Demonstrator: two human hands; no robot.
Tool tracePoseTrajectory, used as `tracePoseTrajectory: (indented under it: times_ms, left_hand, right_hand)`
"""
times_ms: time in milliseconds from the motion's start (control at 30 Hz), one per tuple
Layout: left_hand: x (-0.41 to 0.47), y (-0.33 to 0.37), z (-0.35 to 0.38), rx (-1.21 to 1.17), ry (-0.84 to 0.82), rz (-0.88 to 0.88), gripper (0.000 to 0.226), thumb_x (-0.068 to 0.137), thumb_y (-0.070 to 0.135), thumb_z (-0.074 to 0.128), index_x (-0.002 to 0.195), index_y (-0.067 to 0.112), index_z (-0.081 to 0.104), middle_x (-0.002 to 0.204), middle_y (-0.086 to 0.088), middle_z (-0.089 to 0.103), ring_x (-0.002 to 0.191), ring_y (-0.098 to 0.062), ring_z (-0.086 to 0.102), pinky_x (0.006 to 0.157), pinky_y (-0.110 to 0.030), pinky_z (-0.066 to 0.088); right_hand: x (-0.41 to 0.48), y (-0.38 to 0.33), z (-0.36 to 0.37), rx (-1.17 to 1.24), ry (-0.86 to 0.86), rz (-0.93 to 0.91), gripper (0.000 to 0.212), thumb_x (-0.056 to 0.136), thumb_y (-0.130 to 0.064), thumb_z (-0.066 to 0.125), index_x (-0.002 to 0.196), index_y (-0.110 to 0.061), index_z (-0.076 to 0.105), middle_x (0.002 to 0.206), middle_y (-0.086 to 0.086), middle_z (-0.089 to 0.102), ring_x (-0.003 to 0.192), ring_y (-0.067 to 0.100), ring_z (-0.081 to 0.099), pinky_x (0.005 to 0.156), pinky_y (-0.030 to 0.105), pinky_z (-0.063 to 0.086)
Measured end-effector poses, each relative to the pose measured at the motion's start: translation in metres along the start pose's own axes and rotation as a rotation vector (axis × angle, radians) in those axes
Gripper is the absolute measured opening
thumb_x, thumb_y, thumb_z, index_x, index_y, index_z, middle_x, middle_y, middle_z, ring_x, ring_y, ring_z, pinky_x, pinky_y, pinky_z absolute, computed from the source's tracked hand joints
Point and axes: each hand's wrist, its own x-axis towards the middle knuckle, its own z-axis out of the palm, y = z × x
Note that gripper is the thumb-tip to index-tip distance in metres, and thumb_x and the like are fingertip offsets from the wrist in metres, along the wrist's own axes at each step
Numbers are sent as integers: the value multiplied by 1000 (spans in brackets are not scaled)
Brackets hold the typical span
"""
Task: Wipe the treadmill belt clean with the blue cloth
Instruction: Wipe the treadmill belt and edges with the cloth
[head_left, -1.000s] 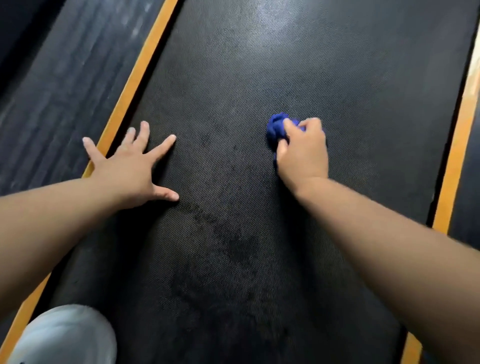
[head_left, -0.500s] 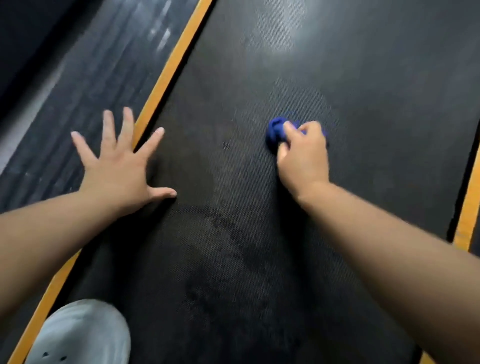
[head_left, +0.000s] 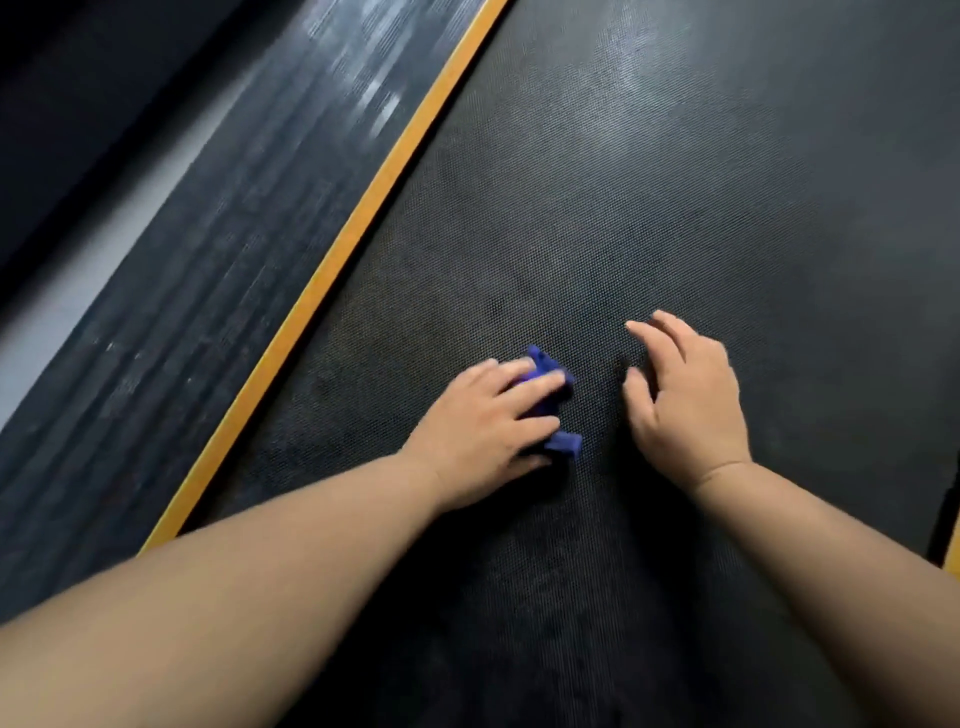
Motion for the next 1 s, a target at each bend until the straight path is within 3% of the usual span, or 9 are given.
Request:
tracePoseTrajectory:
  times_ms: [100, 233, 333, 433, 533, 700, 800, 900, 1000]
  left_hand:
    - [0, -32, -7, 129, 79, 41, 27, 89, 43, 54, 92, 22, 71, 109, -2, 67, 98, -26, 60, 82, -39, 44]
    - [-13, -78, -34, 306, 117, -478, 35, 82, 50, 51, 103, 30, 70, 116, -7, 61, 98, -33, 55, 75, -40, 40]
    - [-26, -25, -18, 152, 155, -717, 38, 78, 50, 51, 103, 27, 68, 118, -9, 56, 101, -35, 50, 77, -43, 44]
    - [-46, 27, -1, 57, 117, -530, 29, 80, 42, 54, 100, 23, 64, 115, -6, 58, 106, -32, 48, 82, -45, 47]
    - [-59, -10, -18, 97, 41, -199, 16, 87, 24, 55, 96, 16, 65, 108, -10, 64, 97, -31, 57, 73, -43, 52]
    - [-66, -57, -51, 218, 145, -859, 29, 79, 36, 57, 102, 22, 70, 116, -7, 59, 98, -36, 52, 74, -47, 45]
    - [-47, -16, -30, 150, 172, -1035, 30, 77, 39, 60, 99, 21, 70, 115, -9, 58, 98, -39, 51, 80, -48, 45]
    - [-41, 1, -17, 97, 152, -774, 19, 71, 18, 70, 90, 18, 67, 101, -9, 60, 93, -34, 50, 82, -45, 46]
    - [-59, -36, -38, 75, 58, -543, 42, 70, 15, 59, 111, 19, 59, 110, -12, 57, 95, -35, 51, 83, -44, 51]
  right_hand:
    - [4, 4, 7, -57, -49, 2, 50, 85, -35, 45, 132, -18, 52, 144, 9, 43, 127, 31, 40, 101, 49, 35]
    - [7, -14, 22, -98, -112, -1, 56, 87, -38, 38, 141, -25, 41, 154, 12, 27, 142, 32, 22, 113, 50, 20]
    - [3, -14, 30, -125, -139, 16, 56, 89, -40, 31, 145, -30, 33, 157, 9, 17, 145, 29, 12, 115, 47, 9]
    - [1, -5, 30, -152, -139, -23, 58, 90, -46, 25, 146, -33, 30, 158, 6, 16, 145, 26, 12, 115, 44, 7]
    - [1, -1, 32, -192, -164, -43, 57, 92, -48, 22, 148, -36, 22, 159, 4, 10, 146, 24, 6, 116, 42, 3]
    - [0, 1, 34, -225, -144, -52, 56, 94, -48, 22, 148, -35, 19, 159, 5, 10, 146, 25, 7, 117, 44, 4]
    - [0, 0, 34, -219, -150, -58, 56, 94, -48, 22, 148, -35, 20, 159, 6, 11, 146, 25, 8, 117, 44, 4]
    - [-1, 0, 34, -215, -145, -55, 56, 93, -47, 22, 148, -34, 22, 159, 6, 11, 146, 25, 8, 117, 45, 5]
    - [0, 0, 33, -206, -143, -63, 57, 93, -48, 23, 148, -34, 23, 159, 6, 12, 146, 25, 9, 117, 44, 5]
